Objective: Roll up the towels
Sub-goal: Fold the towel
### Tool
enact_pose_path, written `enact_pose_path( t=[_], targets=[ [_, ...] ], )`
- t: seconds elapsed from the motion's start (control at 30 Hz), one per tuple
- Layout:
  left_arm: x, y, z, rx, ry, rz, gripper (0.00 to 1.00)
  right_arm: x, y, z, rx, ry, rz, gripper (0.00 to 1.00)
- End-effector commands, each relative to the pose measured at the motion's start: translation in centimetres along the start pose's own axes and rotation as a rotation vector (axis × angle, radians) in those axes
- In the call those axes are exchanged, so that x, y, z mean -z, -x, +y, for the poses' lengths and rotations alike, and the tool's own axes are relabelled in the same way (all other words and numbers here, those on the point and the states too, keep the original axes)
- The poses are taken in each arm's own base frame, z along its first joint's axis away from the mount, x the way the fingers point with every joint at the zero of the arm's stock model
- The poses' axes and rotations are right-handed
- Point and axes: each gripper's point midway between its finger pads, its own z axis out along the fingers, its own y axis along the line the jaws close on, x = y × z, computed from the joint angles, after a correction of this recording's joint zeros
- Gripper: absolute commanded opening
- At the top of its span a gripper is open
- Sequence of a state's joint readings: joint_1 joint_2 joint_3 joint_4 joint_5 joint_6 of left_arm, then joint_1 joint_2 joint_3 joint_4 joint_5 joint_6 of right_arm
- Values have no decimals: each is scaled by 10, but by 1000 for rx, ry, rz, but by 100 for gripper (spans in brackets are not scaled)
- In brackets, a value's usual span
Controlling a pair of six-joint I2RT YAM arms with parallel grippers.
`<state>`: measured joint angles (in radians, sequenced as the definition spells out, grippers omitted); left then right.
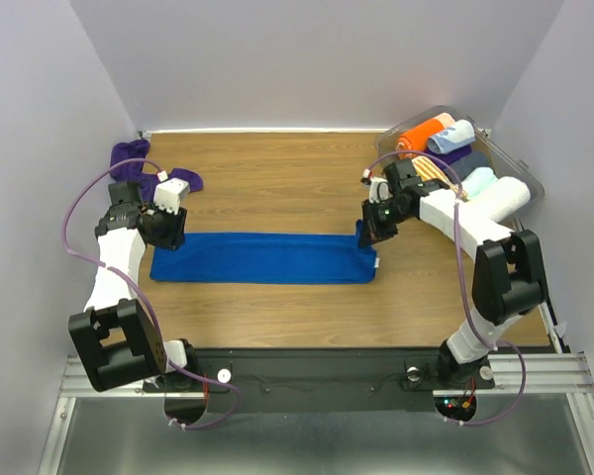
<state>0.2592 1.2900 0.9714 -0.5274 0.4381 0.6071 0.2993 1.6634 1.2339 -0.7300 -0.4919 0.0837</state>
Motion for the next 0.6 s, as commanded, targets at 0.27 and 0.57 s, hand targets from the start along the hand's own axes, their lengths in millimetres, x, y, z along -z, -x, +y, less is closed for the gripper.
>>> enact_pose_path(
  t=[0.27,0.57],
  targets=[
    [8,27,6,23,13,-65,49,-45,24,77,62,165,46,1],
    [8,29,9,28,22,-67,57,-85,24,107,60,184,89,1]
  ],
)
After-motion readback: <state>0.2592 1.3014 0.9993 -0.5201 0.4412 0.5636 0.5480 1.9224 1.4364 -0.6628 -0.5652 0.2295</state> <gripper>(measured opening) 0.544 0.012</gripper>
